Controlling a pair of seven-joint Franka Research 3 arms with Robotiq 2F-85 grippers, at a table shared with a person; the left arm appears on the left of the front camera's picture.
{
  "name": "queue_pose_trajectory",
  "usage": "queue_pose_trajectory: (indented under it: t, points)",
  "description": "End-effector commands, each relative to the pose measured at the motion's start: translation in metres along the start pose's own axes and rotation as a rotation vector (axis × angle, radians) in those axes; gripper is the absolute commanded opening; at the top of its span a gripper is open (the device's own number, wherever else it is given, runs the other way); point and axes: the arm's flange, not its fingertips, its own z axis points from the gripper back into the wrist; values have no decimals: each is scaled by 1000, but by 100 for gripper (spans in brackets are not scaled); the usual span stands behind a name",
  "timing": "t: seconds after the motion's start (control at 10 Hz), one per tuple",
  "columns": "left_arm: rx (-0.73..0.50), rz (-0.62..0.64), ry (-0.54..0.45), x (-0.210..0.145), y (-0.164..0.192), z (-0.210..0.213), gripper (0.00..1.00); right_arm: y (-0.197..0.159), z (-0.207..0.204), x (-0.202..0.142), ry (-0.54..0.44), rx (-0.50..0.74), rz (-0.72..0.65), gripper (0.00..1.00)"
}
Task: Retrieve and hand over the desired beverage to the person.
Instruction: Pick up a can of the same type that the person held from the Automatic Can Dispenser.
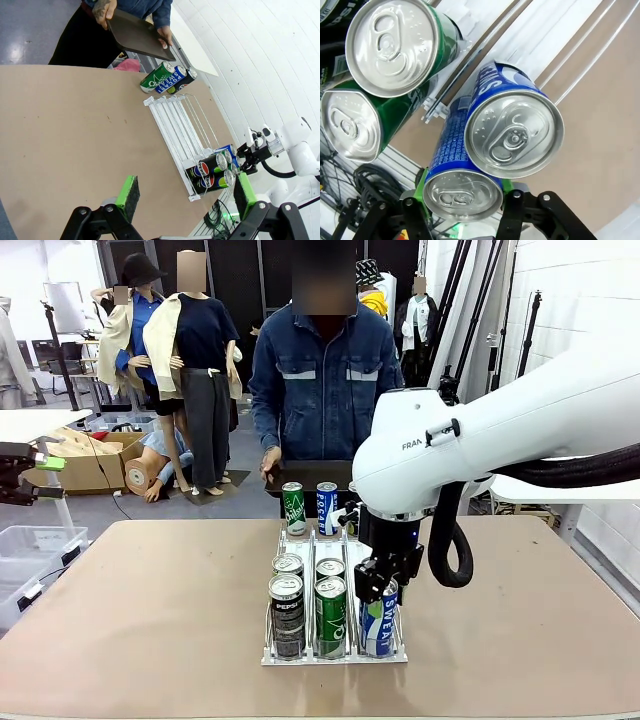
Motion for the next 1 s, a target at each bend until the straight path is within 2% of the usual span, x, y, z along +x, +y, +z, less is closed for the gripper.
queue_pose_trajectory:
  t: [0.0,0.1,0.9]
  points:
    - [6,1,3,0,0,2,100,3,0,4,-3,29,10,8]
    - [6,1,3,0,0,2,100,1,0,5,-11,22,-22,0]
    - [6,1,3,0,0,2,100,-1,0,0,0,1,-4,0]
